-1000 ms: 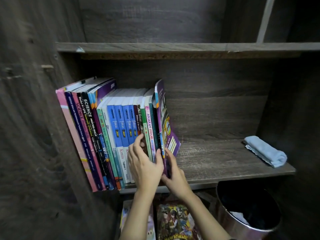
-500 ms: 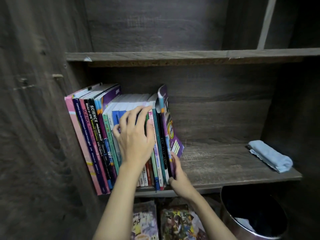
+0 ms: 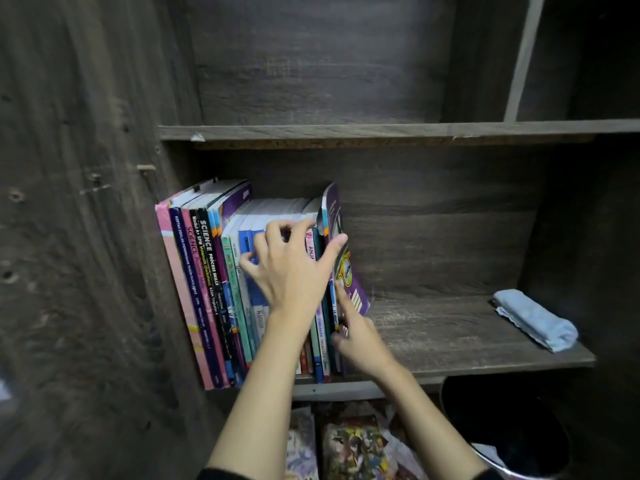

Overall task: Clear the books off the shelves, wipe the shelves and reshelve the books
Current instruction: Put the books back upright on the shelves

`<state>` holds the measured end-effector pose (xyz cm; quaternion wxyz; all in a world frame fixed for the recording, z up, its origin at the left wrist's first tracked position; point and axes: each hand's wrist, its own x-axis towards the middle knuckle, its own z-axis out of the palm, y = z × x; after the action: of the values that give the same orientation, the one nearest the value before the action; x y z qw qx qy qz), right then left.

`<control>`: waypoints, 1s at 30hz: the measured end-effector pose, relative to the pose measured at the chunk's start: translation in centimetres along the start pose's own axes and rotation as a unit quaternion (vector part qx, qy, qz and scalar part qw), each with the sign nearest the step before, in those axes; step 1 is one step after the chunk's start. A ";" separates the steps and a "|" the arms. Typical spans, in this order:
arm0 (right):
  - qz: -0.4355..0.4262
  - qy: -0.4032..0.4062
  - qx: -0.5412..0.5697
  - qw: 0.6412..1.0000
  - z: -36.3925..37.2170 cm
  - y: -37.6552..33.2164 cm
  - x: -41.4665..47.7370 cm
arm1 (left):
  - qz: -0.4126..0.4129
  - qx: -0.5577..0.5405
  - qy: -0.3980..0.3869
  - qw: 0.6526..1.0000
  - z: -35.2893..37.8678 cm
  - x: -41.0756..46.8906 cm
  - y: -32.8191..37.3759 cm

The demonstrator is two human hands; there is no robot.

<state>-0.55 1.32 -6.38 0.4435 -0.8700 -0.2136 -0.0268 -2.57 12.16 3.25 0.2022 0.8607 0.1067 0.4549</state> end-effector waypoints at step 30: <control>0.017 0.111 -0.208 0.972 1.9 -6.1 -10.9 | -0.071 -0.234 -0.238 0.940 -7.3 -4.9 2.4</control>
<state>-13.15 2.16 -5.41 0.2742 -0.9382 -0.1383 -0.1596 -11.36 10.06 4.38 0.4488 0.8625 0.0067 0.2337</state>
